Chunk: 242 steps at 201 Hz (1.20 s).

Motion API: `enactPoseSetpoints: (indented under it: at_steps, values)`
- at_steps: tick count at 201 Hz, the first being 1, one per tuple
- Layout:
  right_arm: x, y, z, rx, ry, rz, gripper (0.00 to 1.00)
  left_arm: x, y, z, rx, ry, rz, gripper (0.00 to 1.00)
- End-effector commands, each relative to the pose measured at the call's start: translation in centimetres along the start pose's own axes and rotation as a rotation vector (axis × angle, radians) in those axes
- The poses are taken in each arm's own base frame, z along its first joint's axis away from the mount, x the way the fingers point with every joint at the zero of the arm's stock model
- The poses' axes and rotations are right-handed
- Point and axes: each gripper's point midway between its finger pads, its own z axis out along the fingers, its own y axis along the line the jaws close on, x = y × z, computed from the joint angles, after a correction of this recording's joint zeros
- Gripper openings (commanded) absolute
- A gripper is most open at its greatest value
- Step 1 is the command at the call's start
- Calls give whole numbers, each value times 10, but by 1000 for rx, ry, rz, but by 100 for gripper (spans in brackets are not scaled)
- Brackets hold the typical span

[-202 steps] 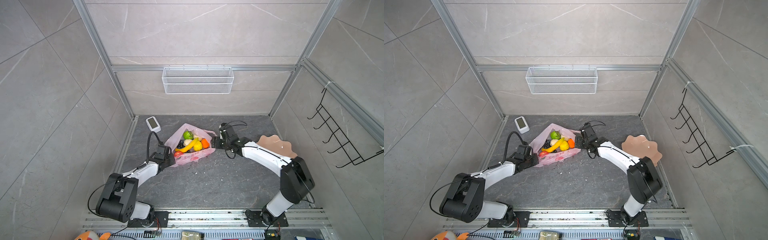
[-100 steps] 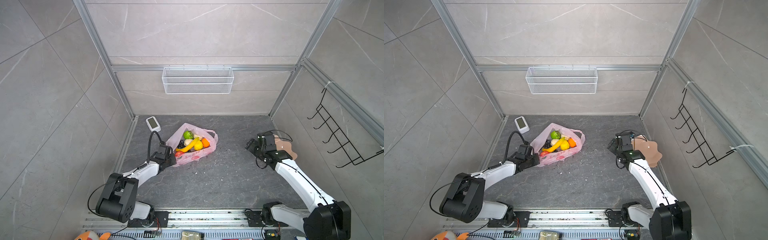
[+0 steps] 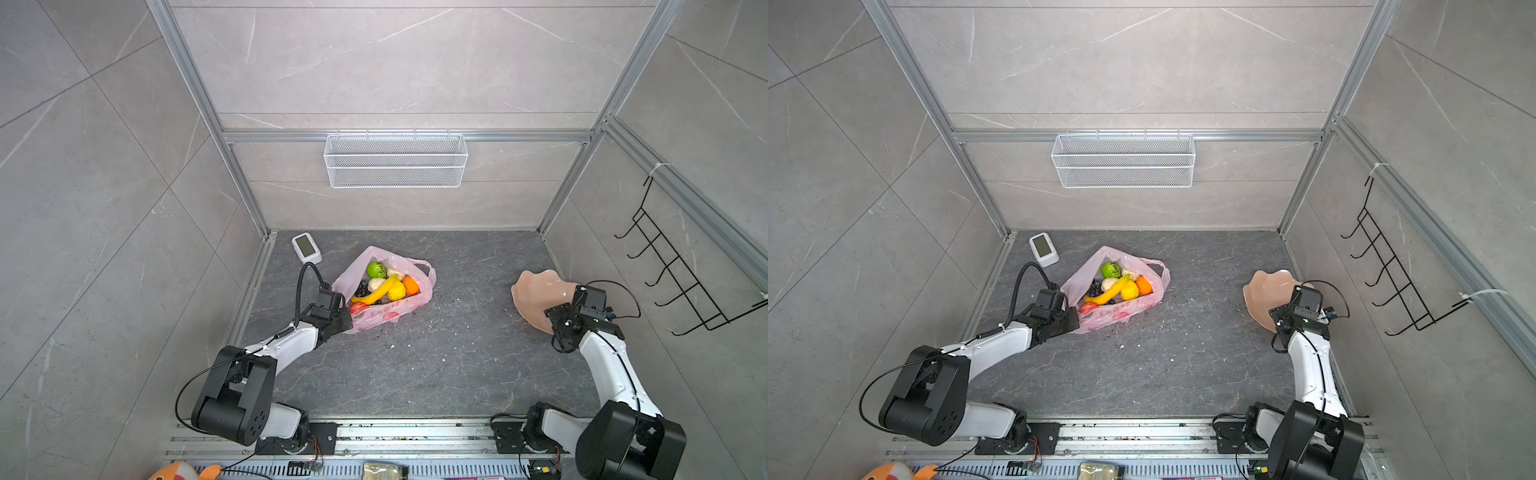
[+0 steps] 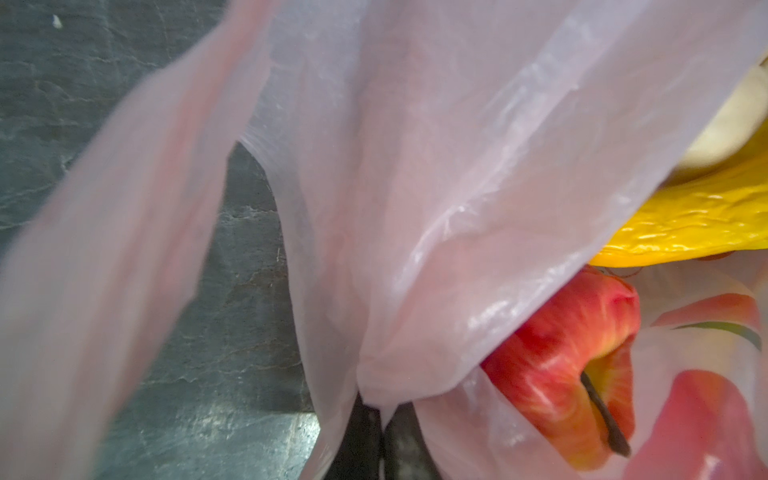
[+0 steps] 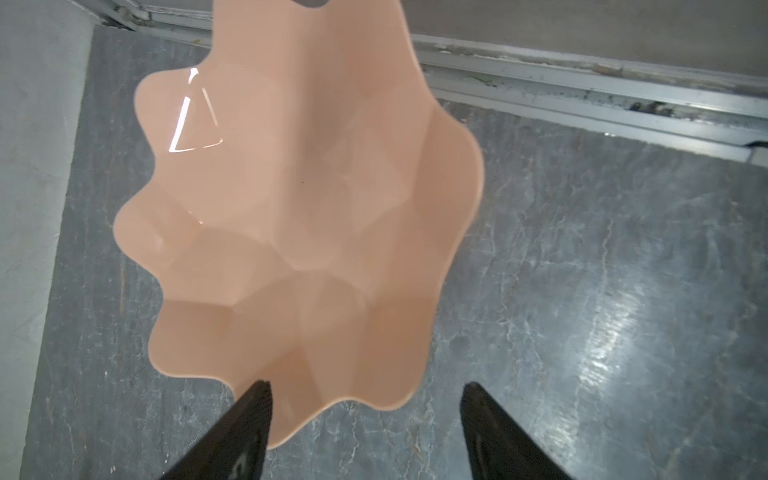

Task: Take the fake fruits out of the plastic bag
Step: 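Grasp the rim of the peach wavy bowl with the right gripper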

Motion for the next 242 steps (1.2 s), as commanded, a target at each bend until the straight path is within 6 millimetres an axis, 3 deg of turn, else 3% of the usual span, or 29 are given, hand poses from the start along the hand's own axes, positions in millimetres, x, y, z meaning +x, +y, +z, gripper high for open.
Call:
enactPoseSetpoints:
  at_steps: [1, 39, 90, 131, 201, 231, 242]
  values:
    - [12, -9, 14, -4, 61, 77, 72, -13, -11, -8, 27, -26, 16, 0]
    - [22, -4, 33, -49, 113, 117, 69, -13, -10, -6, 24, -24, 17, 0]
    - [23, 4, 42, -72, 144, 136, 61, -12, -11, -5, 28, -20, 17, 0]
    - [28, 2, 46, -71, 156, 138, 47, -12, -9, -5, 19, -23, 16, 0]
    - [38, 0, 47, -94, 181, 150, 13, -13, -8, -5, 13, -27, 15, 0]
    - [42, 2, 39, -125, 199, 144, 14, -13, -7, -5, 7, -30, 17, 0]
    - [47, 9, 35, -168, 227, 125, 6, -13, -7, -5, 3, -29, 19, 0]
